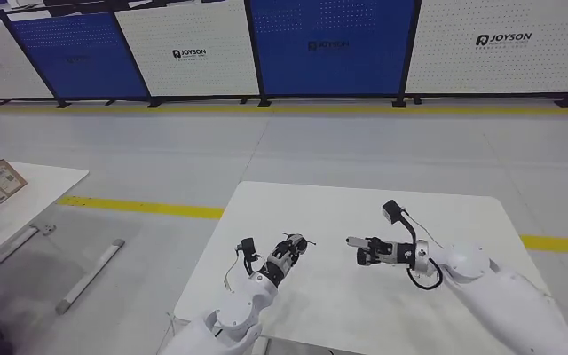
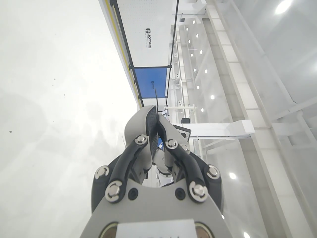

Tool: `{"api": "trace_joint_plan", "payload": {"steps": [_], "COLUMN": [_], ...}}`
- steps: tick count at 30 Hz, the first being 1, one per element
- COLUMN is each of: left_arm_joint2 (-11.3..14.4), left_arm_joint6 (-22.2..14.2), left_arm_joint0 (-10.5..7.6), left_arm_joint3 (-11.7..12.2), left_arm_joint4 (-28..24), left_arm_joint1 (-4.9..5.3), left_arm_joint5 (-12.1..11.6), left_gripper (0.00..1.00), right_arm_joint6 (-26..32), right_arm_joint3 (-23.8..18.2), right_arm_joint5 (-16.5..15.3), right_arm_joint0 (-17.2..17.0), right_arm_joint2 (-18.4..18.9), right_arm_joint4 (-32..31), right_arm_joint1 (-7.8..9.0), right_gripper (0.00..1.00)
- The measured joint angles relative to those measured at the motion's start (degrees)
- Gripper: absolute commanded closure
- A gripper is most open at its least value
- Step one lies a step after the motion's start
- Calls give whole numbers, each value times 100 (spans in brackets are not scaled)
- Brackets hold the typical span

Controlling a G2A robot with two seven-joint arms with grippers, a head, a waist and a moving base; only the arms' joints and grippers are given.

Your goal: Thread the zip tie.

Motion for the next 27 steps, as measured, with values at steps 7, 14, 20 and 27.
{"api": "trace_joint_plan", "payload": {"steps": [7, 14, 20, 27], "left_arm_joint2": [0, 19, 237, 454], "left_arm_joint6": [0, -16, 95, 399], "left_arm_joint0": [0, 7, -20, -208], "left_arm_joint3": [0, -14, -96, -3], "left_arm_joint4": [0, 19, -33, -231], "left_arm_joint1": [0, -11, -105, -236], "left_arm_joint5": [0, -3, 192, 339], "left_gripper": [100, 100, 100, 100], "right_arm_joint6": [-6, -48, 450, 886], "right_arm_joint3": [138, 118, 124, 458], "right_arm_joint5": [0, 0, 0, 0], "right_arm_joint0": [34, 1, -111, -142], "right_arm_joint2": [-18, -9, 133, 329], "right_arm_joint4": [26, 3, 231, 274], "right_arm_joint1": [-84, -87, -245, -500], "right_gripper": [0, 0, 0, 0]}}
